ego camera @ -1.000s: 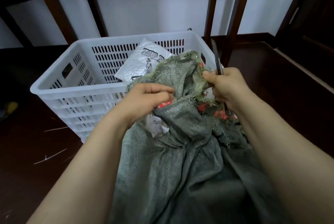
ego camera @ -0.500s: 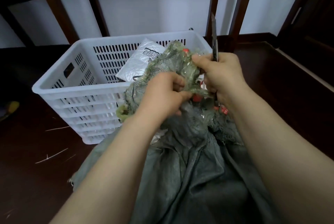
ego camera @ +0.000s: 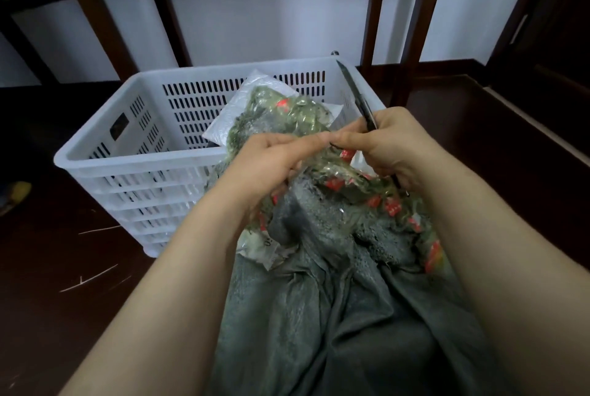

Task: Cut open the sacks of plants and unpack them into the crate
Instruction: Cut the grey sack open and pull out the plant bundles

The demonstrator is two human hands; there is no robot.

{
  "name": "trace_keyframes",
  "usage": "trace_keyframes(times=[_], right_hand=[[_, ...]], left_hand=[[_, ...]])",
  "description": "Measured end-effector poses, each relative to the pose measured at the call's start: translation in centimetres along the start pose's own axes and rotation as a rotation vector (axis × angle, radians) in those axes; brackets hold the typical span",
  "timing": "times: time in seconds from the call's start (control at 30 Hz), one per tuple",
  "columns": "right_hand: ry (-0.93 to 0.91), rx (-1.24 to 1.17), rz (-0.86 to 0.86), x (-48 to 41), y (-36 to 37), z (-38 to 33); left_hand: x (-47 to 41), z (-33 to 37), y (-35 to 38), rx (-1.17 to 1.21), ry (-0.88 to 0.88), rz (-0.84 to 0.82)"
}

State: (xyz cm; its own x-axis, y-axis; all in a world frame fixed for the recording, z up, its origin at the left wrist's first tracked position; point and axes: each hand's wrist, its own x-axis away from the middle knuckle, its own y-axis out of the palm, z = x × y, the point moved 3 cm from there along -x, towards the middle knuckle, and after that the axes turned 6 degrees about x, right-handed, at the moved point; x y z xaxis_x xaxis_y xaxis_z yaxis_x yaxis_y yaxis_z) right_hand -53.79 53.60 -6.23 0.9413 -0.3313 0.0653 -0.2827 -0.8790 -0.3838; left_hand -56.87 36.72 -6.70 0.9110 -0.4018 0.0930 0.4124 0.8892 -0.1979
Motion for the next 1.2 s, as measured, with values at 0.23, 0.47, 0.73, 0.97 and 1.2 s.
trace_keyframes(times=[0.23,0.47,0.73,0.97,1.2], right_hand=[[-0.042,0.224,-0.187,1.6,-2.5,-2.8],[-0.146,0.745,-0.377,4.2,-2.3,-5.3],[-0.265,1.092,-0.233,4.0,-0.3,-6.1],[-0.263,1.262,-0.15,4.4,1.1,-6.6],[-0.206,1.321,-0.107,4.9,1.9,-7.3]], left_hand=[[-0.2,-1.0,-1.4,0.197,-0.073,0.241],[-0.5,-1.1,-1.5,0.246,0.001,0.234],[-0.6,-0.5,-1.4,0.171,0.05,0.214],[-1.0,-0.4,-1.4,-0.066,0.163,0.233],[-0.1,0.8,-1.4,-0.519,0.23,0.321]])
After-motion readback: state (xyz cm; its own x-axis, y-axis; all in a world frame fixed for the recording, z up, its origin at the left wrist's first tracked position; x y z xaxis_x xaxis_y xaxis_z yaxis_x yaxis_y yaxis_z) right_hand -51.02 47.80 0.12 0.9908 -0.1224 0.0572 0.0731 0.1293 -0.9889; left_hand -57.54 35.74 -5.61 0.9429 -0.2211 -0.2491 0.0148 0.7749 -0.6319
